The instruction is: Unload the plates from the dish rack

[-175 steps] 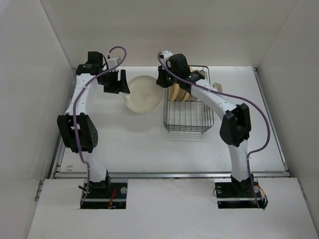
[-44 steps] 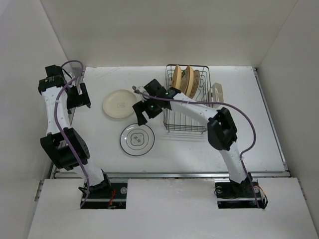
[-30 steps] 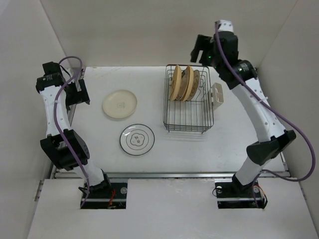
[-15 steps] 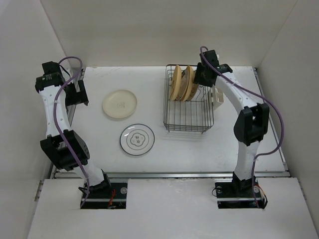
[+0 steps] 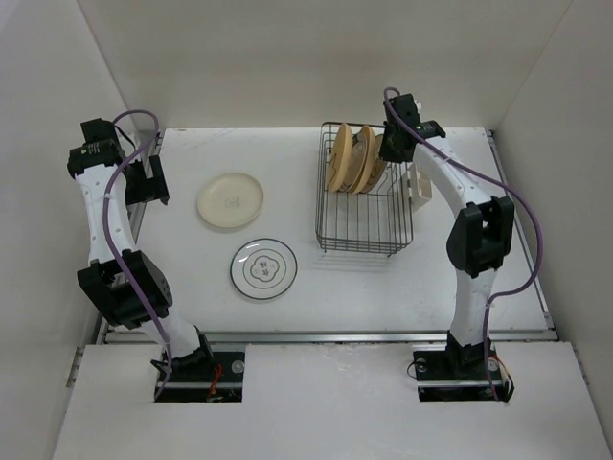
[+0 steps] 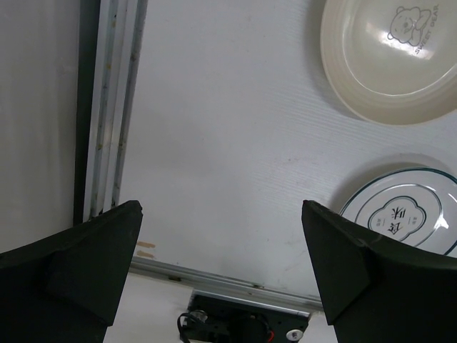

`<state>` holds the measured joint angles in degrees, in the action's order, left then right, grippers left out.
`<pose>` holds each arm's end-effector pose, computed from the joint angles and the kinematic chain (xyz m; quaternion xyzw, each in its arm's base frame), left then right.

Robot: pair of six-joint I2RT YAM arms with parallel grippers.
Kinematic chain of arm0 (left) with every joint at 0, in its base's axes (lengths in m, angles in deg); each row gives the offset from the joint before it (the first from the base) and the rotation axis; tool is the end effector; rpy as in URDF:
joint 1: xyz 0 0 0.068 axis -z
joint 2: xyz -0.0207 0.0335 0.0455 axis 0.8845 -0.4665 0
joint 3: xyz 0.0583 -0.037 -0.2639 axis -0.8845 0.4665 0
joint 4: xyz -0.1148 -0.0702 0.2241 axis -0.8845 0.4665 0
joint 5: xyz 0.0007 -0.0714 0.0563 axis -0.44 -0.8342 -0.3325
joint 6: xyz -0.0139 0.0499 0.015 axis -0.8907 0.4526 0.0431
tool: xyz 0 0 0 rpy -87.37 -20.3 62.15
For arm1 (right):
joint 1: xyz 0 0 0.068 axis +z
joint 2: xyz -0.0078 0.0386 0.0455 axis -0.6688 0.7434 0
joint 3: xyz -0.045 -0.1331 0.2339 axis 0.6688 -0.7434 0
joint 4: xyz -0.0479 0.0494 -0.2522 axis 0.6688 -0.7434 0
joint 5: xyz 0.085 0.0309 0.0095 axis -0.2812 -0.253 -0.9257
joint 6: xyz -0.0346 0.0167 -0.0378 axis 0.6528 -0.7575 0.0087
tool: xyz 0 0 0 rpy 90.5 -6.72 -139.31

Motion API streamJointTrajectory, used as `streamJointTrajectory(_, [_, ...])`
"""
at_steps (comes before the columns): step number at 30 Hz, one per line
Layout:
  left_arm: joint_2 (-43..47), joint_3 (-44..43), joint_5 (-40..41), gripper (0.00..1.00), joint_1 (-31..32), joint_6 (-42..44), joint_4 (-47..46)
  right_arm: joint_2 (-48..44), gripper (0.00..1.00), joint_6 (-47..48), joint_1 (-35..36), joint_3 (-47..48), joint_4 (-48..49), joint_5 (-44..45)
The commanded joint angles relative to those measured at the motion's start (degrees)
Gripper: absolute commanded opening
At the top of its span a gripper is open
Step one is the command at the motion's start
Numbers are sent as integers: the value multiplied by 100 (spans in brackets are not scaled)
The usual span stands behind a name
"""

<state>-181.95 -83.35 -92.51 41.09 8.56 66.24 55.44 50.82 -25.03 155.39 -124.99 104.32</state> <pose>0.3142 0.1178 0.3678 -0.0983 0.9489 0.0324 0.2982 0.4481 0.1265 0.3086 0.1037 0.9181 0.0065 0.3825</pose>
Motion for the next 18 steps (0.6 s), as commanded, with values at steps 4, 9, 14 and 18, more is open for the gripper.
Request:
streamJointTrajectory(4, [235,-123,-181,93,-8,58,108,-336,0,337,45,911,16,1343])
streamJointTrajectory(9, [235,-123,-243,93,-8,58,108,-389,0,689,256,1253,-98,2362])
streamJointTrajectory(14, [288,-123,-296,93,-8,58,213,-441,0,891,256,1254,-222,3295])
streamJointTrajectory(18, [454,-123,-349,93,-8,111,213,-1099,0,953,379,1254,-222,3499])
